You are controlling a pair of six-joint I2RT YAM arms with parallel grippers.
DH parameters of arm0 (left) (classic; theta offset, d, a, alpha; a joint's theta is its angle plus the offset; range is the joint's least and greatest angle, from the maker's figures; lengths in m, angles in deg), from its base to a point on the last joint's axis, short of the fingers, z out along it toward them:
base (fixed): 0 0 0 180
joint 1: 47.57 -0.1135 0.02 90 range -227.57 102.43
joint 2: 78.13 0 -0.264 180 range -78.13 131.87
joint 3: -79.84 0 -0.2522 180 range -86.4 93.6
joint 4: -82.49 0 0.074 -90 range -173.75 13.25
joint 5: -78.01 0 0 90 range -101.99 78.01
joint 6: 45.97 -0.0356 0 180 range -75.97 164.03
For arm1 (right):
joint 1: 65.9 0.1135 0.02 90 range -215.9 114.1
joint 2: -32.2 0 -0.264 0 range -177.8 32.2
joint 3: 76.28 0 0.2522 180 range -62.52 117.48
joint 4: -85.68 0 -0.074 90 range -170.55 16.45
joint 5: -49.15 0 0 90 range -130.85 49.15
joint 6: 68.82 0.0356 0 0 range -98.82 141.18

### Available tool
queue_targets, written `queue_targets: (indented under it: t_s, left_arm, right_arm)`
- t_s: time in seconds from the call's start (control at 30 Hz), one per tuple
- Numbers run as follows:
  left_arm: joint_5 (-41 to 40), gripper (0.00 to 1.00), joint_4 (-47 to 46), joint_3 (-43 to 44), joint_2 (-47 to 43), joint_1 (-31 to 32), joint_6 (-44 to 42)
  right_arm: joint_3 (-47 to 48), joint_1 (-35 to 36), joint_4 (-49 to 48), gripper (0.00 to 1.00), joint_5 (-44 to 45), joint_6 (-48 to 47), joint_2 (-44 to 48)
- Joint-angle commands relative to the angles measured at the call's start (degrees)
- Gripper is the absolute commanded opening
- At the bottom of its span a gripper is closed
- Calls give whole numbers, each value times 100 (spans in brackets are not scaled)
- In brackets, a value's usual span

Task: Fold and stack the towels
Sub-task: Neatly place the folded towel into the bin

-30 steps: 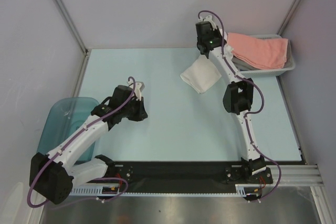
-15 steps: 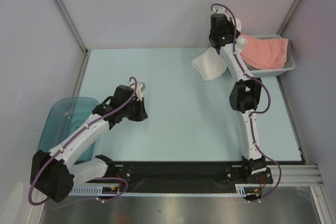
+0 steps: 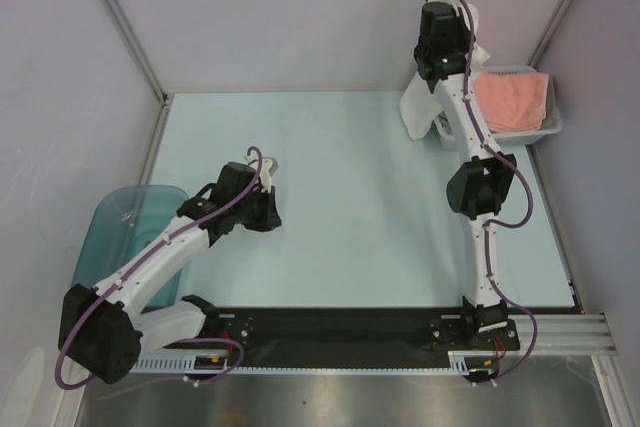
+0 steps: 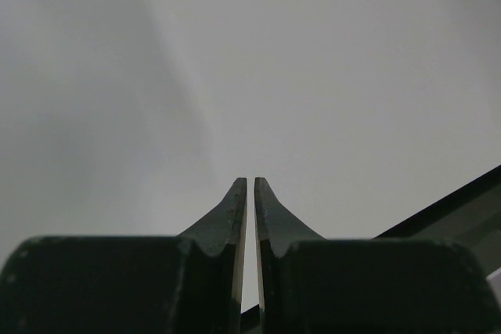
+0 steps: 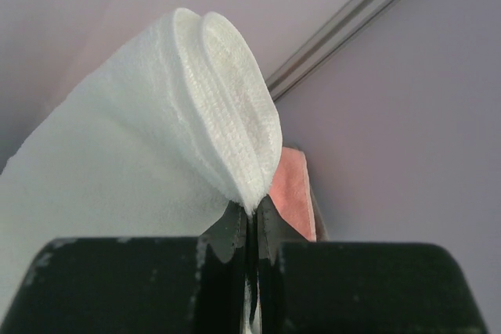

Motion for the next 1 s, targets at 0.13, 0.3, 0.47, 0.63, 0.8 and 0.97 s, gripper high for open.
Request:
queue_targets:
  t_s: [0.13, 0.3, 0.47, 0.63, 0.8, 0.97]
  left_arm:
    - [140, 12, -103, 170, -27, 11, -151]
    - [140, 12, -112, 170, -44, 20, -142]
    - [140, 12, -103, 161, -53, 20, -151]
    - [167, 12, -112, 161, -44, 11, -151]
    - [202, 12, -112, 161, -44, 11, -159]
    - [219, 12, -121, 144, -27, 2, -151]
  right_arm:
    - [307, -51, -402, 0, 34, -153, 549]
    - [422, -34, -490, 0, 8, -189, 628]
    - [413, -43, -578, 0, 26, -259, 768]
    - [422, -51, -692, 0, 8, -321, 918]
    - [413, -95, -745, 0, -18, -320, 1041]
    - [369, -192, -693, 0, -45, -250, 1067]
